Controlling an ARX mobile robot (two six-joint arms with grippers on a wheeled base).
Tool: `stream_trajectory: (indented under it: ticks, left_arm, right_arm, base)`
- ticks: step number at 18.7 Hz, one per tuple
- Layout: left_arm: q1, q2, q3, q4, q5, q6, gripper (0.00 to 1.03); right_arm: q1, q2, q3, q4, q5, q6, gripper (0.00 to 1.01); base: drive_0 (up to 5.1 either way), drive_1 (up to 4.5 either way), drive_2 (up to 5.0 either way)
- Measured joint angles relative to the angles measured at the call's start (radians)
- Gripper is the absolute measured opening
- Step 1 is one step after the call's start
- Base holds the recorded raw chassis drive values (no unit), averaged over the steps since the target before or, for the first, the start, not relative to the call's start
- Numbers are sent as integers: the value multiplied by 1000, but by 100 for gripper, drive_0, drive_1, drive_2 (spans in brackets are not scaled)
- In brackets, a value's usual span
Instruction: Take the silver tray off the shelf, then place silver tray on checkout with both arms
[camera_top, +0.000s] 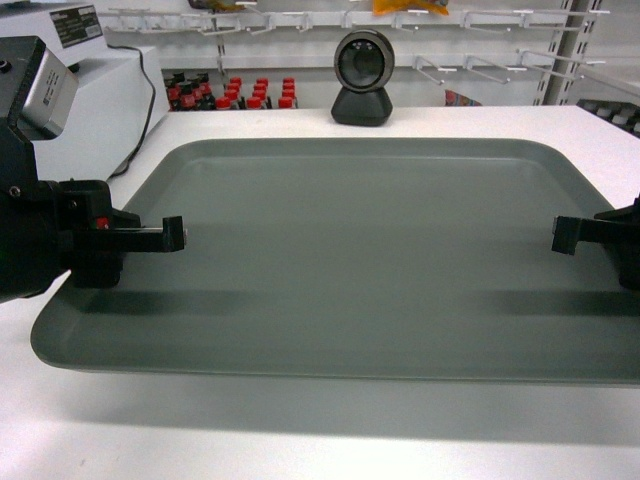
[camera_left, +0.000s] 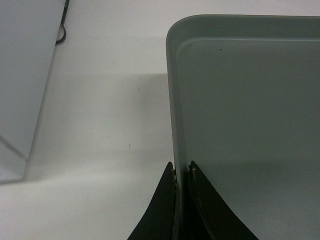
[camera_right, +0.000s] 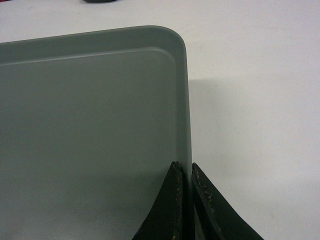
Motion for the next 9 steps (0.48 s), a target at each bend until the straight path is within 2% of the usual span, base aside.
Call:
stream_trajectory:
  ticks: [9]
  left_arm:
    - [0, 3, 2, 0, 0, 0, 4]
  right_arm:
    - [0, 1, 1, 2, 0, 0, 3]
  base:
    - [0, 0, 0]
